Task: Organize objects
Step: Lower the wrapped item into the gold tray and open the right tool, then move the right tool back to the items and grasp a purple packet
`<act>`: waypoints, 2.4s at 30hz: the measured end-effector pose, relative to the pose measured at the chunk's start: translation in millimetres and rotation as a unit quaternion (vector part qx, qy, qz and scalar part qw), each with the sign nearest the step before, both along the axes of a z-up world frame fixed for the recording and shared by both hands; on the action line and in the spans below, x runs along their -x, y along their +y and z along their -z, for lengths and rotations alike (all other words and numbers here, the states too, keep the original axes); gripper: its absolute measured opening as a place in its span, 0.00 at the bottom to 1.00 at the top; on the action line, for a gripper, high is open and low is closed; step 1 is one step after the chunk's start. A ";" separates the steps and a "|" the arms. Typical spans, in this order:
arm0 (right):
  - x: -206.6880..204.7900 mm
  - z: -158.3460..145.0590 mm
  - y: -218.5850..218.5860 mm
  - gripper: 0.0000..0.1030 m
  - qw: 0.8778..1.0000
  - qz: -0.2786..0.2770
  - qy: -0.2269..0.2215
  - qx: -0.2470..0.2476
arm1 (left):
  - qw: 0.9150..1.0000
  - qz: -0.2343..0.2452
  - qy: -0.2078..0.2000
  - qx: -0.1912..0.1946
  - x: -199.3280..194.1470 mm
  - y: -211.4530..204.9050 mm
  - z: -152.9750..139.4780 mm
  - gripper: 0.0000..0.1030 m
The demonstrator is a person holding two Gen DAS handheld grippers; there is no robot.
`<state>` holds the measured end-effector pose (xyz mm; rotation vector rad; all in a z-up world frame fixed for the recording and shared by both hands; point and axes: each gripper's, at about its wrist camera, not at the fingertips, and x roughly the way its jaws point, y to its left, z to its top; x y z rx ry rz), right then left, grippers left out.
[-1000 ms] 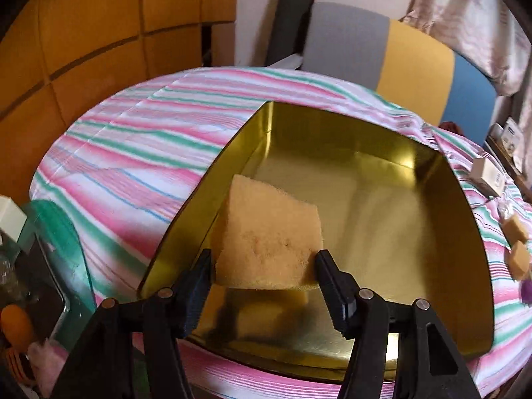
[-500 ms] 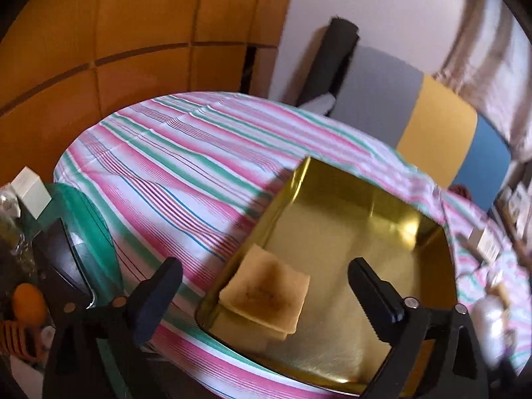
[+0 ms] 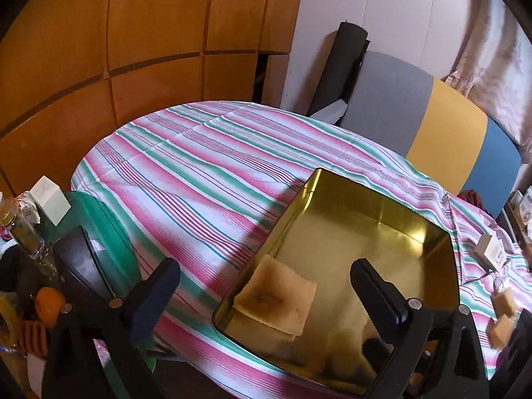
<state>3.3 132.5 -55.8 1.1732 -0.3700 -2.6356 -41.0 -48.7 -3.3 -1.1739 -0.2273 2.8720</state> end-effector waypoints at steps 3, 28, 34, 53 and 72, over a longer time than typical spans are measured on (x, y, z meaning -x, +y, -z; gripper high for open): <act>3.7 4.2 -8.7 0.37 1.000 -0.010 -0.013 0.002 | 1.000 -0.015 -0.003 -0.007 0.4 -7.2 -0.9 1.00; -43.4 -41.5 44.8 0.46 0.995 0.082 0.061 -0.012 | 0.999 0.024 -0.023 -0.033 -13.3 24.9 4.6 1.00; -57.1 -47.0 84.5 0.46 0.987 0.143 0.067 -0.005 | 0.996 0.086 -0.013 -0.020 -29.6 60.3 3.6 1.00; -147.2 0.3 222.2 0.47 0.927 0.362 -0.022 -0.093 | 0.975 0.221 -0.024 -0.013 -75.4 128.6 12.3 1.00; -161.9 18.9 322.7 0.50 0.897 0.427 -0.028 -0.109 | 0.953 0.300 -0.031 0.001 -114.5 169.8 18.6 1.00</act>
